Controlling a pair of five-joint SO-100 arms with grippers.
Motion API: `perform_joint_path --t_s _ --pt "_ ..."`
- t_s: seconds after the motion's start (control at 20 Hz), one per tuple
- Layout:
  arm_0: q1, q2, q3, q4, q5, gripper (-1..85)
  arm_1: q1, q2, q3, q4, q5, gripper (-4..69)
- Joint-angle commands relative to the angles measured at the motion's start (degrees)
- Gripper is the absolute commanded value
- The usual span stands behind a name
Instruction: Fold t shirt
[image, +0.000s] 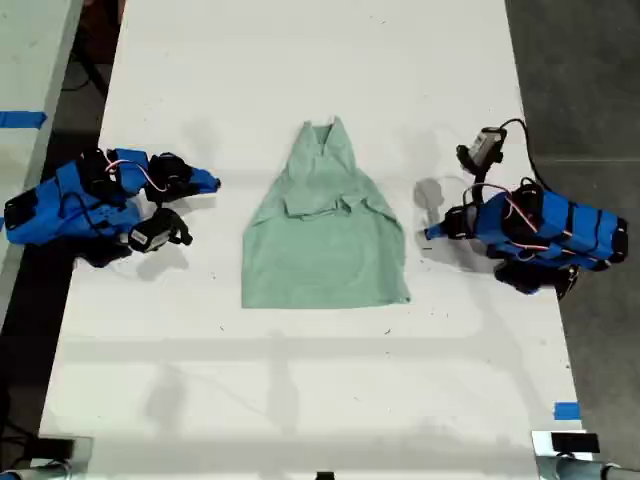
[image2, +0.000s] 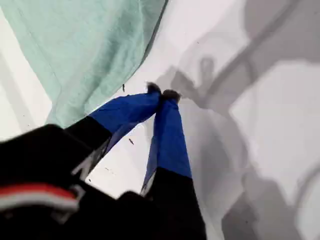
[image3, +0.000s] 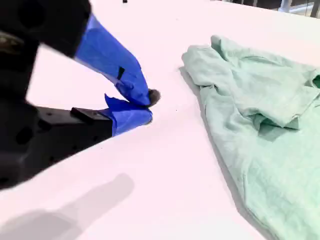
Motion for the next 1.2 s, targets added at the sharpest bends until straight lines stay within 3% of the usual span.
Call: perform_joint_path --t_s 0.0,0.3,0.45,0.55,0.6,0.7,0.85,1.05,1.15 --pt "1.58 0.26 2.46 -0.18 -4.39 -0.2 -8.44 0.79 1.93 0.0 11.69 0.4" --pt "0.88 0.26 2.46 -0.18 -4.39 -0.2 -7.91 -3.16 -9.4 3.08 7.56 0.4" --pt "0.53 0.26 2.46 -0.18 -4.39 -0.2 -8.26 -25.31 -23.64 0.09 8.44 0.4" --pt "0.62 0.26 2.46 -0.18 -4.39 -0.2 -9.4 -42.63 -33.49 -2.64 11.07 8.3" --pt "0.7 0.26 2.46 -0.18 -4.39 -0.2 -10.11 -48.16 -35.95 -5.1 12.04 18.4" --pt "0.97 0.26 2.46 -0.18 -4.39 -0.2 -12.13 -54.84 -37.27 -10.2 14.41 27.2" --pt "0.97 0.26 2.46 -0.18 -4.39 -0.2 -16.08 -61.79 -35.42 -16.87 18.98 27.4" --pt "1.05 0.26 2.46 -0.18 -4.39 -0.2 -22.41 -65.92 -27.25 -31.11 25.66 24.9" --pt "1.05 0.26 2.46 -0.18 -4.39 -0.2 -24.17 -70.4 -26.98 -34.19 27.25 24.0"
